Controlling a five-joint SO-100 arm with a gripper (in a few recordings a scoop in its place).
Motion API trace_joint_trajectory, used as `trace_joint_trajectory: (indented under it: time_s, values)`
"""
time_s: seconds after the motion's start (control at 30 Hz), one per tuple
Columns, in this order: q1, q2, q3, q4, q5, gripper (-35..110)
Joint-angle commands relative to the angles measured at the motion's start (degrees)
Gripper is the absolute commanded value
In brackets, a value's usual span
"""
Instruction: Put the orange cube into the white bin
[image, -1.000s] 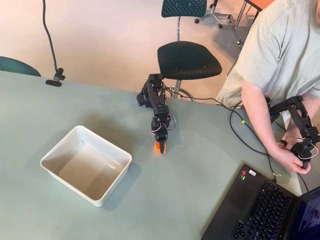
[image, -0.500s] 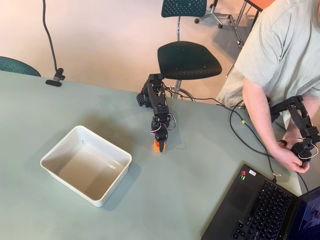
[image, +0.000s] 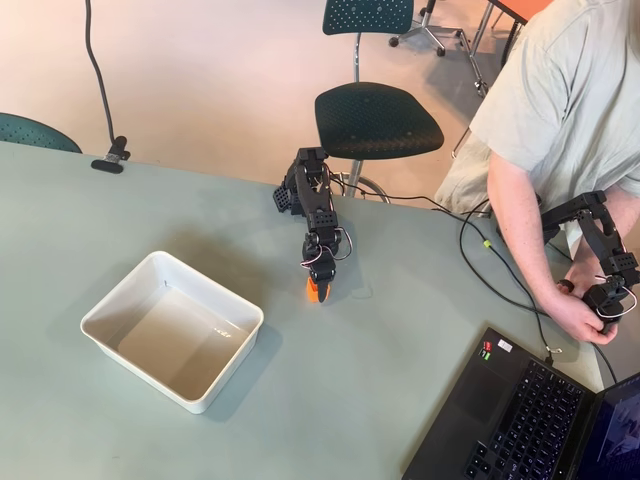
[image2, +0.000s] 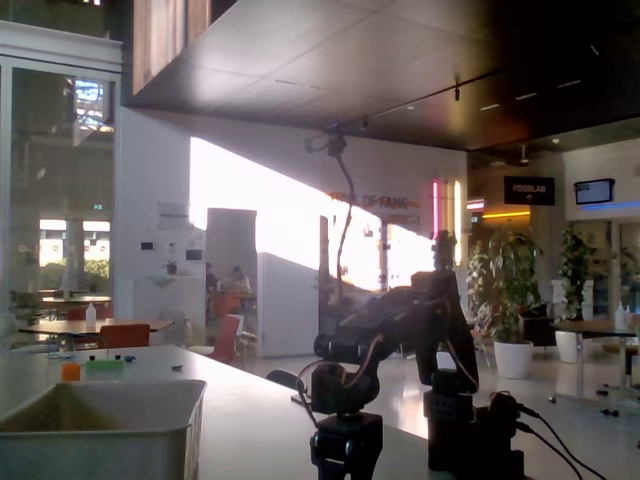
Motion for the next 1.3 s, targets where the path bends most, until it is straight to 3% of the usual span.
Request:
trace_joint_trajectory:
  time_s: [0.0, 0.63, 0.9, 1.27]
  values:
    - [-0.2, 0.4, -1.7, 0.2, 0.2, 31]
    - [-0.1, 1.5, -1.8, 0.7, 0.2, 31]
    - [-0.1, 9.6, -2.2, 0.1, 0.2, 31]
    - [4.4, 15.3, -26.0, 1.1, -0.5, 31]
